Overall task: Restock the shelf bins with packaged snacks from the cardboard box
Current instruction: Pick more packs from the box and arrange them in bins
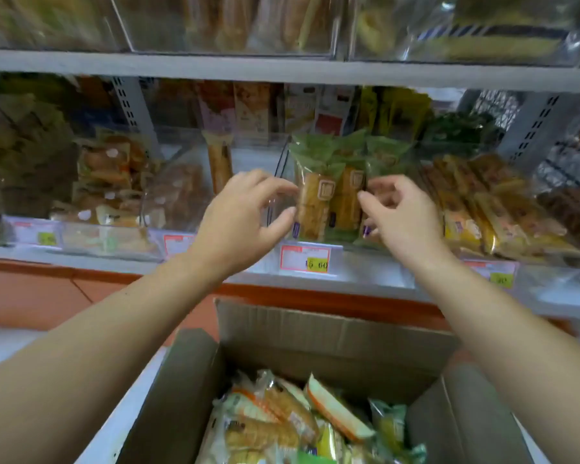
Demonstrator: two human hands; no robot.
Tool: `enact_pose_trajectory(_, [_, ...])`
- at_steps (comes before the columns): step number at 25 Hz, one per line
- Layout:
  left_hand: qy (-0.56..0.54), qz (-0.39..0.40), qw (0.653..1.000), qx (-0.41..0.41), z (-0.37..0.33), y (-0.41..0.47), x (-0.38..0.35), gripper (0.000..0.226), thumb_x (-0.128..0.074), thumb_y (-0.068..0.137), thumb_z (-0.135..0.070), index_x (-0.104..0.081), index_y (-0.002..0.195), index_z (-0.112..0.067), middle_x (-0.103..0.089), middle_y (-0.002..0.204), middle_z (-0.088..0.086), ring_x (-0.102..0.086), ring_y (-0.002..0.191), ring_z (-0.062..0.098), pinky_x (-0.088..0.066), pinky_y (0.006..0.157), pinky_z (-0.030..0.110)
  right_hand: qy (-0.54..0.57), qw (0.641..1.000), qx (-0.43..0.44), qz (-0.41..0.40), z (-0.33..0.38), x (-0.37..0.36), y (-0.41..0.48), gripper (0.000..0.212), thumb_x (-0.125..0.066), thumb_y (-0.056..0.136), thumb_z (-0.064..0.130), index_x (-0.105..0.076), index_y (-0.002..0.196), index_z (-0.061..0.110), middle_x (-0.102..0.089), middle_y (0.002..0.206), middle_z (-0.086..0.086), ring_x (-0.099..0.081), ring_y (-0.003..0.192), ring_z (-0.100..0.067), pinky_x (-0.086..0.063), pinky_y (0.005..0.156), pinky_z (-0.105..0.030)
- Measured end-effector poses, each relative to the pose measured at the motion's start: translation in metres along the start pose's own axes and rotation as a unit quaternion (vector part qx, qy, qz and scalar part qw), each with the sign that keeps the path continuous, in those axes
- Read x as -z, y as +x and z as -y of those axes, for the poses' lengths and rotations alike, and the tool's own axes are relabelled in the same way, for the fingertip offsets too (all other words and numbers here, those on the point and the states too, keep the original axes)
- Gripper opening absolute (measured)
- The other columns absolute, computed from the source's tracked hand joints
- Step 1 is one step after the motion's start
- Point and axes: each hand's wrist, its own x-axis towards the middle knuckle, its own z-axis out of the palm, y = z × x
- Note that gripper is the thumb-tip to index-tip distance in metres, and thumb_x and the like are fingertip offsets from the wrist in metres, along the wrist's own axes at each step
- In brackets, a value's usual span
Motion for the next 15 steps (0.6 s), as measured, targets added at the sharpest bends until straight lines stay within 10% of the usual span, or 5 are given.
enact_pose_trajectory(3, [-0.034,0.091,0.994,-0.045,-0.023,-0.058,-0.014,0.030,-0.050,0.088,-0.042,-0.068,0.106,-0.028,-0.063,0.091,-0.015,-0.049,0.076,-0.002,-0.043,0.066,0.022,0.011,0.996,0.079,-0.049,-0.012,0.001,-0.067,0.005,-0.060,0.091,0.025,-0.062,0.096,0.024,-0.062,0.074,0.002,-0.060,0.070,-0.012,-0.050,0.062,-0.026])
enact_pose_trajectory(7, [-0.040,0.324,0.945,0.026,-0.030,-0.133,-0.065,0.030,-0.051,0.094,-0.041,-0.061,0.122,-0.035,-0.065,0.113,-0.016,-0.058,0.093,0.000,-0.047,0.077,0.023,-0.130,0.984,0.016,0.117,-0.071,-0.017,-0.138,0.004,-0.058,0.092,0.027,-0.062,0.091,0.027,-0.063,0.076,0.012,-0.059,0.072,-0.004,-0.048,0.065,-0.021])
enact_pose_trajectory(12, [-0.068,0.491,0.862,0.104,-0.023,-0.205,-0.109,0.036,-0.057,0.093,-0.036,-0.061,0.129,-0.030,-0.061,0.130,-0.005,-0.054,0.121,0.014,-0.041,0.100,0.026,-0.288,0.851,-0.149,0.414,-0.141,-0.026,-0.181,0.012,-0.061,0.086,0.041,-0.066,0.089,0.031,-0.066,0.091,0.012,-0.061,0.088,-0.012,-0.049,0.076,-0.029])
enact_pose_trajectory(15, [-0.041,0.560,0.822,0.095,-0.023,-0.222,-0.115,0.045,-0.059,0.092,-0.041,-0.056,0.135,-0.029,-0.057,0.136,-0.001,-0.048,0.127,0.019,-0.037,0.104,0.027,-0.339,0.766,-0.117,0.534,-0.153,-0.049,-0.213,0.055,-0.063,0.079,0.061,-0.059,0.122,0.028,-0.061,0.114,0.000,-0.054,0.108,-0.020,-0.045,0.085,-0.029])
